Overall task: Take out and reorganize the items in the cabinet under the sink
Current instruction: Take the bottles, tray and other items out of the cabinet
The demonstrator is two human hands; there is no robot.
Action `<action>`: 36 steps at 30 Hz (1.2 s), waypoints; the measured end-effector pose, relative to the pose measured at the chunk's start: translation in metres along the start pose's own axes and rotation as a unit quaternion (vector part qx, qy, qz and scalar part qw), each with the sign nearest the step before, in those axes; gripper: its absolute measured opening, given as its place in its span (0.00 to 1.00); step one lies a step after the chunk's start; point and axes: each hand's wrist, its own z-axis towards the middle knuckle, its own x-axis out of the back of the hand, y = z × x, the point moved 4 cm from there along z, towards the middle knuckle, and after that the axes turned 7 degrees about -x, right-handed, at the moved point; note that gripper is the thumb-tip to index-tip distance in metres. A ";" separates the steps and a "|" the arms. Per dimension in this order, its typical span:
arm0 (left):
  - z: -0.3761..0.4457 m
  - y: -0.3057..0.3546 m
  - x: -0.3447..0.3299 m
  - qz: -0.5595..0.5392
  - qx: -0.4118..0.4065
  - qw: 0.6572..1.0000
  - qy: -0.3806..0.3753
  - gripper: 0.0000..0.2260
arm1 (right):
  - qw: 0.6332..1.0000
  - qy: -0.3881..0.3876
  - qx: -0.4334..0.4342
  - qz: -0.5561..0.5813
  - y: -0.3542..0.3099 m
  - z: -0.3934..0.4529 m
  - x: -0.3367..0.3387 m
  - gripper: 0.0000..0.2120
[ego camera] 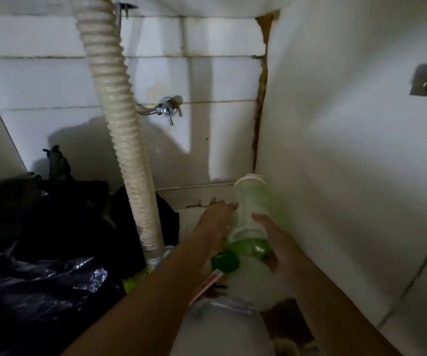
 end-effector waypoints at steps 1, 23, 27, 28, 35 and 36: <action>-0.011 0.001 0.004 -0.024 0.009 1.000 -0.013 0.13 | 1.000 -0.026 0.018 -0.006 0.000 -0.019 -0.004 0.31; -0.281 -0.066 0.076 -0.071 -0.117 0.970 -0.203 0.13 | 0.859 0.033 0.035 -0.509 0.029 -0.311 -0.006 0.49; -0.300 -0.116 0.072 -0.066 -0.061 0.984 -0.153 0.21 | 0.813 -0.079 -0.007 -0.577 0.073 -0.293 -0.004 0.35; -0.303 -0.134 0.070 -0.050 -0.053 0.987 -0.143 0.23 | 0.791 -0.079 -0.003 -0.607 0.088 -0.287 0.001 0.37; -0.313 -0.225 0.061 0.048 -0.048 0.993 -0.097 0.35 | 0.724 -0.137 0.015 -0.676 0.172 -0.232 0.028 0.29; -0.312 -0.234 0.060 0.055 -0.040 0.994 -0.088 0.37 | 0.726 -0.142 0.019 -0.673 0.178 -0.224 0.031 0.30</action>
